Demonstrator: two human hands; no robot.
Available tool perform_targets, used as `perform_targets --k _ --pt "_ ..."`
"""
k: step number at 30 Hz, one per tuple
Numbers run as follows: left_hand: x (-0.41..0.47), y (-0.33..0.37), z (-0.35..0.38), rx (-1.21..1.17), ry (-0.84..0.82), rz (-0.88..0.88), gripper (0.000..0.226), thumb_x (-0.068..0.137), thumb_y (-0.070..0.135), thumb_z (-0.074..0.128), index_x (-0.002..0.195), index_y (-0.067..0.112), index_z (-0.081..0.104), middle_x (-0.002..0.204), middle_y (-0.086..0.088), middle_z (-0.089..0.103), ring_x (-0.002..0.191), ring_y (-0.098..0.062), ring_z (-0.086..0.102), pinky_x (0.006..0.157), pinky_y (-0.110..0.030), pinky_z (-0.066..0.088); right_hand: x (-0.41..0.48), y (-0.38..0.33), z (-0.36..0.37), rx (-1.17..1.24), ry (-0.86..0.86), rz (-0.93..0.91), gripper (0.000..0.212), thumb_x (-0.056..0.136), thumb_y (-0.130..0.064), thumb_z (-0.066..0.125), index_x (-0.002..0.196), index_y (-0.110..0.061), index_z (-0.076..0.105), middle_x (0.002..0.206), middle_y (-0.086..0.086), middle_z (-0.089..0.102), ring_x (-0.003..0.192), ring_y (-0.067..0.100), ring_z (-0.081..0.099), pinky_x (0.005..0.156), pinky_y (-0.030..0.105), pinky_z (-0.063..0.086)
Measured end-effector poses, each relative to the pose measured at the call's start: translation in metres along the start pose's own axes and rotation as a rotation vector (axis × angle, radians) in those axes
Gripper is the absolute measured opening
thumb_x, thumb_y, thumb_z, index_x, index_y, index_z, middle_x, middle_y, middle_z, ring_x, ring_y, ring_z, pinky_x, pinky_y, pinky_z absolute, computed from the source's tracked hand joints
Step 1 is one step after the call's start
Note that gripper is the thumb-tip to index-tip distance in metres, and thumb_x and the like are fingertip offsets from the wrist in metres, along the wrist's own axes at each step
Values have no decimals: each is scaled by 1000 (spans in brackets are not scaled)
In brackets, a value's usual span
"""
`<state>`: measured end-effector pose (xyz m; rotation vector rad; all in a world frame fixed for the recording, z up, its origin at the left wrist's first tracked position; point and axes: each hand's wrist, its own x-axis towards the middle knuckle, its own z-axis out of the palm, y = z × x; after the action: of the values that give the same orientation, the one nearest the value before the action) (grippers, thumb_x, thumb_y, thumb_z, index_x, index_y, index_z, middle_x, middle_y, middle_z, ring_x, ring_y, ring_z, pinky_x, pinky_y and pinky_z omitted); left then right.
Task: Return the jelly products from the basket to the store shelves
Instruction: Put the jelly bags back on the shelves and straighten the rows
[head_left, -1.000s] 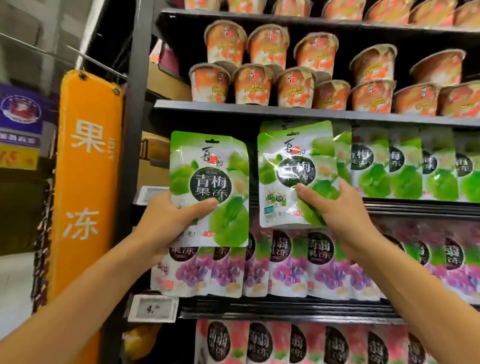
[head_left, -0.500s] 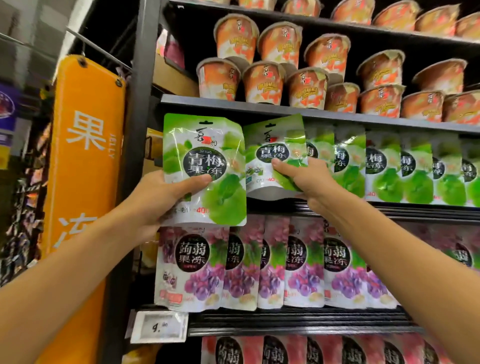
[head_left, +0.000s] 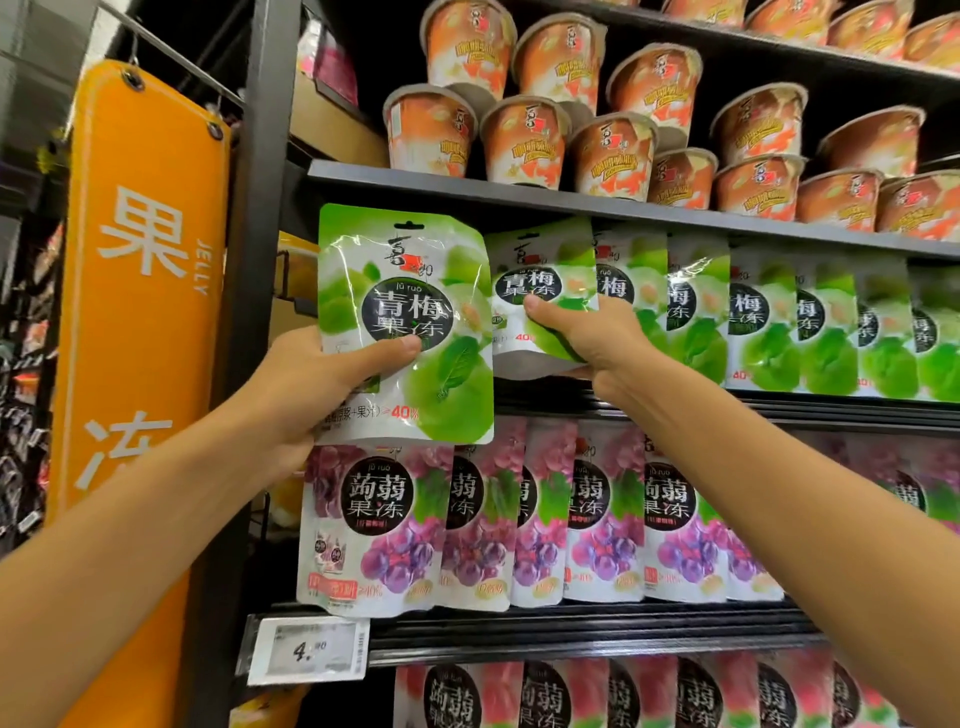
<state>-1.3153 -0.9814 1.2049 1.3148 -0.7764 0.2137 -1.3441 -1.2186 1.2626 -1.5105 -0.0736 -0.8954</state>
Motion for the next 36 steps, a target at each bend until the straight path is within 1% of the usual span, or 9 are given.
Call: perform_targets --k 3,6,10,17,19,22,25,29,36 --pt "0 0 3 -14 0 1 45 60 29 83 102 14 73 92 -9 78 79 -25 76 56 -30 59 7 -4 2 30 29 -48 44 71 -17 87 106 -10 60 107 13 72 85 24 72 77 46 61" --pt "0 1 7 7 4 3 51 56 34 84 102 15 73 93 -7 78 81 -25 76 62 -31 59 11 0 6 -72 67 -85 82 71 -22 88 140 -11 44 130 12 60 113 30 62 96 48 53" --pt "-2 1 11 7 11 7 50 56 35 84 101 17 73 94 -5 78 82 -23 76 62 -30 60 4 11 10 -312 107 -177 103 72 -36 85 153 -17 25 155 6 34 138 30 39 105 52 44" --pt "-10 -2 10 0 10 -6 40 60 30 83 97 16 74 91 -7 78 78 -24 76 55 -29 58 0 -5 -20 -496 13 -193 76 76 -30 82 138 -3 48 117 9 64 93 25 68 80 28 59" --pt "-11 -2 8 -10 19 -2 40 60 29 82 97 16 74 92 -7 78 78 -24 76 55 -29 58 0 -10 -31 -581 22 -226 55 78 -26 81 120 2 60 116 16 65 84 24 69 70 31 61" --pt "-10 -3 5 -13 41 6 42 60 30 82 99 16 73 92 -6 78 80 -24 76 57 -30 59 -2 -16 -42 -684 17 -237 34 76 -24 83 101 -7 68 102 8 65 68 17 62 49 23 46" --pt "-10 -4 6 -21 56 0 44 59 31 82 100 17 73 92 -6 78 81 -23 76 60 -30 59 -2 -17 -42 -695 35 -233 31 72 -22 87 96 -18 68 94 5 70 57 17 64 53 28 52" --pt "-13 -3 10 -49 58 -8 41 59 28 81 97 15 72 88 -6 78 73 -21 76 53 -27 57 -2 -10 -28 -730 77 -243 28 73 -27 86 88 -30 62 94 8 72 67 25 72 81 46 58" --pt "-15 -2 14 -37 43 9 40 59 29 81 96 16 73 89 -5 78 75 -20 76 55 -25 57 -2 -1 -20 -796 118 -283 25 76 -35 83 89 -35 61 119 5 68 68 25 72 80 44 58"
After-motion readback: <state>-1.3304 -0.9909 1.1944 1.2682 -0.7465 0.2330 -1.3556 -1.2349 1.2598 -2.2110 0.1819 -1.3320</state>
